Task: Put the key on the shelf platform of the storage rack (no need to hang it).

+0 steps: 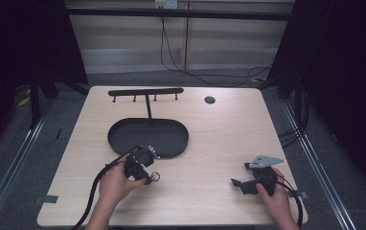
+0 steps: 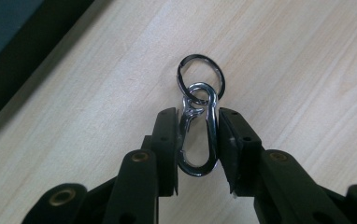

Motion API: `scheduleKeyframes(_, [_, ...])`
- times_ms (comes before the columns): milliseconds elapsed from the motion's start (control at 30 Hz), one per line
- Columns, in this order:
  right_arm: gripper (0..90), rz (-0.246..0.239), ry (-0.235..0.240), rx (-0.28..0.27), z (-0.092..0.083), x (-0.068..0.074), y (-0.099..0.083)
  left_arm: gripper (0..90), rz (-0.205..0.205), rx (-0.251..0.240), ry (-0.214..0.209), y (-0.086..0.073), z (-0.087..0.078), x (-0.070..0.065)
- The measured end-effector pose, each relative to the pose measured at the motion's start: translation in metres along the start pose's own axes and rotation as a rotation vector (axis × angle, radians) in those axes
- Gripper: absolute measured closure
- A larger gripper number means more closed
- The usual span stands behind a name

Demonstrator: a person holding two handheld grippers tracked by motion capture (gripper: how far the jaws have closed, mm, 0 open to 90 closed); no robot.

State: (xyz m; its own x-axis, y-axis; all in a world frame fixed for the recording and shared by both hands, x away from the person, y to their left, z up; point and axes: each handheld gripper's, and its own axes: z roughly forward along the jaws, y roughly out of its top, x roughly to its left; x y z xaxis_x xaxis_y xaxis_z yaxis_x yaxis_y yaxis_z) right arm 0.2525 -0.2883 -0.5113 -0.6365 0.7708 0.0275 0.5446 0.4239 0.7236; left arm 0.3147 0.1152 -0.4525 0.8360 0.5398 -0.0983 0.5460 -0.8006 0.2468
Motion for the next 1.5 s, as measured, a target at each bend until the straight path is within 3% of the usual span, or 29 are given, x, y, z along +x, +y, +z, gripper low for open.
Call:
scheduleKeyframes(400, [13.9, -0.001, 0.000, 0.000, 0.000, 0.000, 0.000, 69.1, -0.026, -0.032, -0.022, 0.004, -0.021, 0.010])
scheduleKeyframes(733, [14.0, 0.000, 0.001, 0.000, 0.000, 0.000, 0.000, 69.1, -0.021, -0.012, -0.004, 0.012, -0.034, 0.016])
scheduleKeyframes(1500, [13.9, 0.000, 0.000, 0.000, 0.000, 0.000, 0.000, 69.0, -0.034, -0.028, 0.005, 0.034, -0.053, 0.024])
